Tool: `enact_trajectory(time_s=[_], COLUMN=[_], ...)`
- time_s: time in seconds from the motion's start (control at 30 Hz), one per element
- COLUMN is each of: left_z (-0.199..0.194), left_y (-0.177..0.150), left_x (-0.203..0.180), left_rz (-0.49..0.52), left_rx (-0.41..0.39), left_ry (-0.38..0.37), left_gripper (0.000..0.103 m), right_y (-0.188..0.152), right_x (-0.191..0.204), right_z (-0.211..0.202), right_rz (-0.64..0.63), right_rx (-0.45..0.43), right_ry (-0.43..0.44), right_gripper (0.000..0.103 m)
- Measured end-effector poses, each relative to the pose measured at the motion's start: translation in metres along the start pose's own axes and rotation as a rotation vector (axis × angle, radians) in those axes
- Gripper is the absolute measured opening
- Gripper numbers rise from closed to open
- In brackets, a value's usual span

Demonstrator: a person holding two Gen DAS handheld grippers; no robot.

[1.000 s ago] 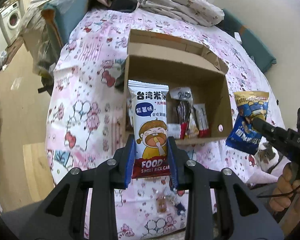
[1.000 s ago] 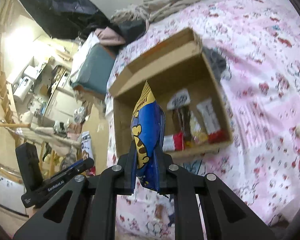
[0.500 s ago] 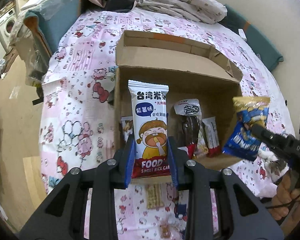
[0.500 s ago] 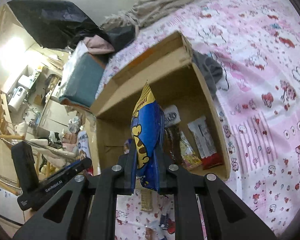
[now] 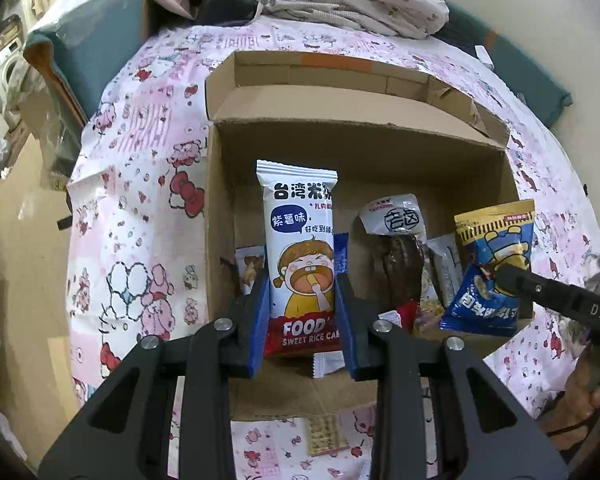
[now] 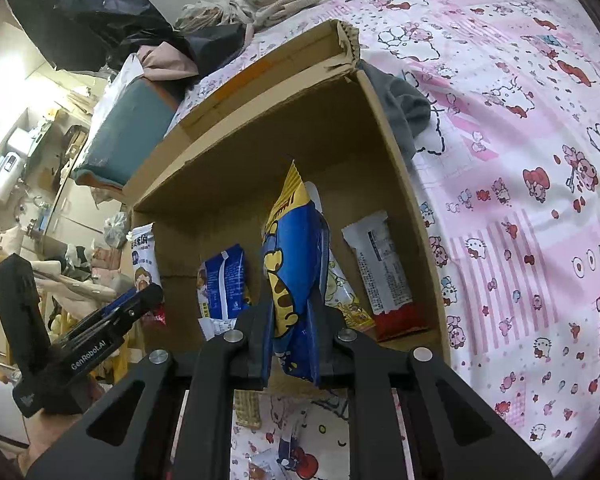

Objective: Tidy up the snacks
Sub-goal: 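Open both tools to drop the rice-cake bar and chip bag into the box, then withdraw both tools from the box toward the remaining snacks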

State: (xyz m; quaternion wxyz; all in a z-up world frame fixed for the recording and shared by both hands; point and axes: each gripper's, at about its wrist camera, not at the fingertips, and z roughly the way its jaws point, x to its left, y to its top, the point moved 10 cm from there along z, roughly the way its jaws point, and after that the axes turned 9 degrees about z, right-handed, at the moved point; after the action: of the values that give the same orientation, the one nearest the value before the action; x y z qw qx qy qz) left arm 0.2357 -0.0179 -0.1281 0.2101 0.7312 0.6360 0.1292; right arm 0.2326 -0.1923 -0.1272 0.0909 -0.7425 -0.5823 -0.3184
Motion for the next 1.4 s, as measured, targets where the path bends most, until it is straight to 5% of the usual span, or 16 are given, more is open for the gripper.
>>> enact_trajectory(time_s=[0.5, 0.6, 0.7, 0.77, 0.8, 1.4], left_z=[0.008, 0.005, -0.002, -0.007, -0.009, -0.029], left_y=[-0.007, -0.007, -0.004, -0.002, -0.001, -0.018], left_x=[-0.001, -0.002, 0.002, 0.004, 0.004, 0.004], left_rz=[-0.037, -0.041, -0.045, -0.059, -0.064, -0.056], left_rx=[0.03, 0.031, 0.002, -0.02, -0.03, -0.048], left_ry=[-0.028, -0.023, 0.018, 0.023, 0.016, 0.048], left_gripper=[0.028, 0.039, 0.057, 0.064, 0.064, 0.064], right_y=[-0.001, 0.003, 0.008, 0.012, 0.013, -0.004], right_x=[0.016, 0.017, 0.014, 0.015, 0.014, 0.012], right_z=[0.003, 0.002, -0.003, -0.008, -0.011, -0.034], right_rz=[-0.034, -0.034, -0.028, -0.031, -0.034, -0.042], right_rx=[0.003, -0.01, -0.039, -0.075, -0.093, -0.089], right_ry=[0.026, 0.023, -0.005, -0.014, -0.021, -0.028], right_gripper=[0.019, 0.02, 0.035, 0.069, 0.072, 0.072])
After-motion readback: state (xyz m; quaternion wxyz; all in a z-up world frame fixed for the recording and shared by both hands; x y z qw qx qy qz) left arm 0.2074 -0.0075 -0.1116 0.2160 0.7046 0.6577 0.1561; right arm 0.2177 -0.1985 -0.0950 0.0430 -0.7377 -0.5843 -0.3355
